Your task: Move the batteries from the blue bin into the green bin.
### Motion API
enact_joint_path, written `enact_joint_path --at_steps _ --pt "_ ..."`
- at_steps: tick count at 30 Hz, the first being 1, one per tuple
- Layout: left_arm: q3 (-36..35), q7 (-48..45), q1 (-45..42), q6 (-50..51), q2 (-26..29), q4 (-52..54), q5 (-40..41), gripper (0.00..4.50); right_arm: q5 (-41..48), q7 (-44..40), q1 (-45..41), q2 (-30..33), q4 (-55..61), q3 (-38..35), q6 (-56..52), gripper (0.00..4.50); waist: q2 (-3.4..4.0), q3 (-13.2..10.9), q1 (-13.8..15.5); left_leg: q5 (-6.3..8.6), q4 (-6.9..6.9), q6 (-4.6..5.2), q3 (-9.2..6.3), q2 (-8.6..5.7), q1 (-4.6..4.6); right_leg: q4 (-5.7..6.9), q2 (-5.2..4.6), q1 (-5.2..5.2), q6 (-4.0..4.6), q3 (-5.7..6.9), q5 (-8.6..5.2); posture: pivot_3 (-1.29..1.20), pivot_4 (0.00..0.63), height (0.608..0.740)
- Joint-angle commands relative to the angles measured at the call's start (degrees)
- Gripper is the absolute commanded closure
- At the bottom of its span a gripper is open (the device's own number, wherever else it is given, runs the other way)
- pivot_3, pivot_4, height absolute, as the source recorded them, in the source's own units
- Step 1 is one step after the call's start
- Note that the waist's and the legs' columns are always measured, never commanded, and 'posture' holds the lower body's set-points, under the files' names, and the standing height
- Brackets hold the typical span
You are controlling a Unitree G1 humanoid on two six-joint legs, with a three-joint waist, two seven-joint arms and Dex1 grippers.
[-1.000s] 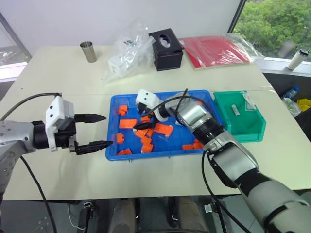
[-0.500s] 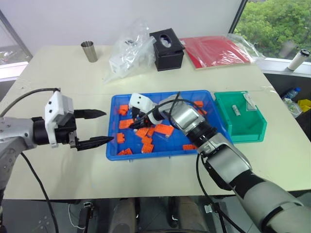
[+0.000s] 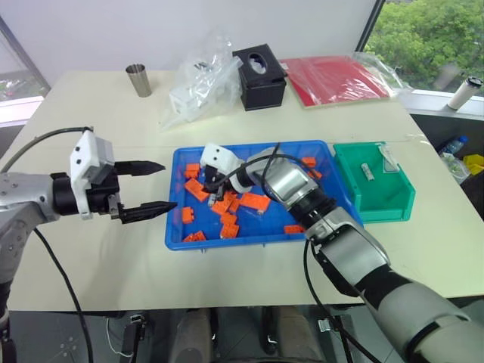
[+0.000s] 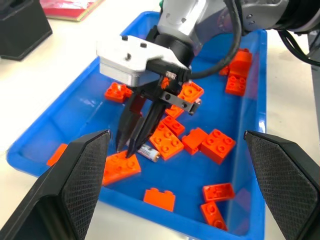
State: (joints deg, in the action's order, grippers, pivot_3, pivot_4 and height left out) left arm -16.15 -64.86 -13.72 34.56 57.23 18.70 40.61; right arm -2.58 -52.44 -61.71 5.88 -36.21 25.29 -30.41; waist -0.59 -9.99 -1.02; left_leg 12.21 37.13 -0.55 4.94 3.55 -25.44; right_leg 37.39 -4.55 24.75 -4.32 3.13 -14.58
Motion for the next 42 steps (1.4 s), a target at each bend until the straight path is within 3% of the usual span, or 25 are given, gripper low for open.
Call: enact_joint_path --at_steps 1,3,6,7,26,34,37,41,42 --pt "0.45 -1.07 -0.26 -0.84 0.11 0.94 0.02 0.0 0.69 -2.28 -0.81 2.25 6.6 -1.41 -3.47 3.63 0.0 0.0 0.1 0.0 0.0 0.0 0.0 0.0 0.0 0.0 0.0 0.0 0.0 0.0 0.0 0.0 0.15 0.736" --pt "0.9 -1.17 -0.62 -1.11 0.04 0.6 -0.28 0.0 1.19 -4.0 0.73 3.44 10.13 -0.78 -5.16 3.09 0.0 0.0 0.05 0.0 0.0 0.0 0.0 0.0 -0.01 0.0 -0.01 0.0 0.0 0.0 0.0 0.0 0.15 0.736" --pt "1.58 -1.31 -1.46 -1.19 -0.16 0.1 -0.4 0.0 0.88 -5.43 2.42 4.53 12.78 0.6 -4.87 1.64 0.0 0.0 0.02 0.0 -0.01 0.0 -0.01 0.0 0.01 0.0 0.01 0.0 0.0 0.0 0.0 0.0 0.15 0.736" --pt "1.78 -1.45 -1.58 -1.19 -0.21 0.12 -0.38 0.0 0.71 -5.72 2.84 4.65 13.17 0.99 -4.81 1.46 0.0 0.0 -0.01 0.0 -0.02 0.0 -0.01 0.0 0.01 0.0 0.02 0.0 0.0 0.0 0.0 0.0 0.15 0.736" --pt "1.62 -1.37 -0.87 -1.4 -0.55 1.05 -0.54 0.0 -4.7 -5.67 2.07 1.67 0.44 4.84 2.32 1.46 -0.01 0.01 0.05 0.0 -0.01 0.0 -0.01 0.0 0.05 0.0 0.02 -0.03 0.0 0.0 0.0 0.0 0.15 0.736" --pt "1.65 -1.04 -0.88 -1.91 -0.74 0.74 -0.71 0.0 -5.12 -7.13 2.81 1.95 0.55 4.82 2.85 1.46 -0.01 0.01 0.12 0.0 -0.01 0.0 -0.02 0.0 0.07 -0.01 0.01 -0.06 0.0 0.0 0.0 0.0 0.15 0.736" --pt "1.92 -1.14 -1.55 -2.2 -0.78 0.16 -0.84 0.0 -5.17 -7.34 3.04 1.94 0.9 4.62 2.62 2.29 -0.01 0.01 0.15 0.0 -0.01 0.0 -0.02 0.0 0.07 -0.01 0.01 -0.07 0.0 0.0 0.0 0.0 0.15 0.736" --pt "2.44 -1.48 -2.55 -2.76 -0.96 -0.83 -1.24 0.0 -5.37 -8.17 3.47 2.39 2.08 4.74 2.15 4.23 -0.02 0.02 0.1 0.0 -0.01 0.0 -0.03 0.0 0.07 -0.01 0.02 -0.06 0.0 0.01 0.0 0.0 0.15 0.736" --pt "2.52 -1.57 -2.73 -2.86 -1.0 -0.99 -1.34 0.0 -5.42 -8.27 3.5 2.44 2.2 4.74 2.09 4.44 -0.02 0.02 0.1 0.0 -0.01 0.0 -0.03 0.0 0.07 -0.01 0.02 -0.06 0.0 0.01 0.0 0.0 0.15 0.736"
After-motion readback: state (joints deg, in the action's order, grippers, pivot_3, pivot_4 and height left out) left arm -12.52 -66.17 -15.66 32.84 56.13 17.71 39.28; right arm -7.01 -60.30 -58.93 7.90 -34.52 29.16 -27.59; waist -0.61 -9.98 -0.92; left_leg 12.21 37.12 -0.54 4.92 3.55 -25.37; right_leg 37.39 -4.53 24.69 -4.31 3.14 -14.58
